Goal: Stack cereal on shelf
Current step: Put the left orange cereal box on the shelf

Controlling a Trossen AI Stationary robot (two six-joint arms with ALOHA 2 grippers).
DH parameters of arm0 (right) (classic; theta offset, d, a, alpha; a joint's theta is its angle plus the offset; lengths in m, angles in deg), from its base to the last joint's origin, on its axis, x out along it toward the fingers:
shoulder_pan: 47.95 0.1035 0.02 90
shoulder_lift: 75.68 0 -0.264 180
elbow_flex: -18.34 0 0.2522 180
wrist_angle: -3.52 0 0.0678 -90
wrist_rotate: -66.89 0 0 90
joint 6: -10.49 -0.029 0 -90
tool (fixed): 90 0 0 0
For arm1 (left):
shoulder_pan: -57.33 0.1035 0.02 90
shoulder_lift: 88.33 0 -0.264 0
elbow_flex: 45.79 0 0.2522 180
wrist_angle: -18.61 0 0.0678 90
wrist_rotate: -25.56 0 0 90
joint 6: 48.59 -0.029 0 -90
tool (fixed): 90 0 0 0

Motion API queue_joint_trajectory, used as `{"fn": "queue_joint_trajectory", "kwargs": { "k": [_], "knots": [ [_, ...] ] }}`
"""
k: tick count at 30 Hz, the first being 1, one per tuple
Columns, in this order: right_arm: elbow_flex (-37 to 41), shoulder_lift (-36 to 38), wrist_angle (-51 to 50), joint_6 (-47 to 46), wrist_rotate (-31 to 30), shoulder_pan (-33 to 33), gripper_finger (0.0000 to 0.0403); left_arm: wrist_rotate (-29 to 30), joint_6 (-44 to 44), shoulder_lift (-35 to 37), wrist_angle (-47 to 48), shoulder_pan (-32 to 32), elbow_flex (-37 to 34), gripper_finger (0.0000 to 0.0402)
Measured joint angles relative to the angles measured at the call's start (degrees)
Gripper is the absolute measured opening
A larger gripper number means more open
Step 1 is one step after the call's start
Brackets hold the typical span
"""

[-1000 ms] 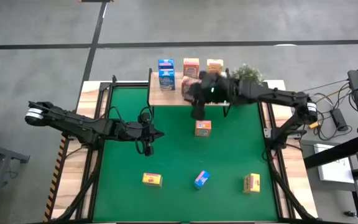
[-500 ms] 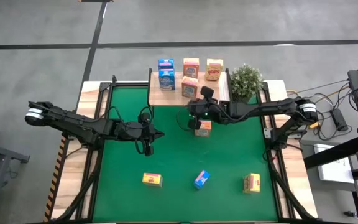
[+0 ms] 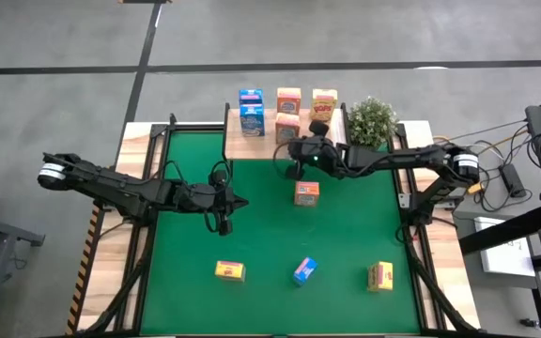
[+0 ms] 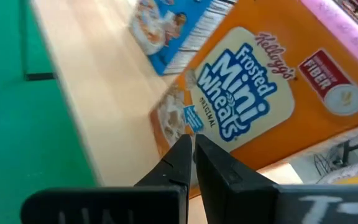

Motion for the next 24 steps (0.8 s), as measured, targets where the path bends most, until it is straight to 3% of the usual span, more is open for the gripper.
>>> {"fn": "queue_joint_trajectory", "kwargs": {
  "k": [24],
  "knots": [
    [0.5,-0.3,7.5,3.6,7.6,-4.4,0.0012,0.0,0.0,0.0,0.0,0.0,0.0,0.0000]
  ]
}}
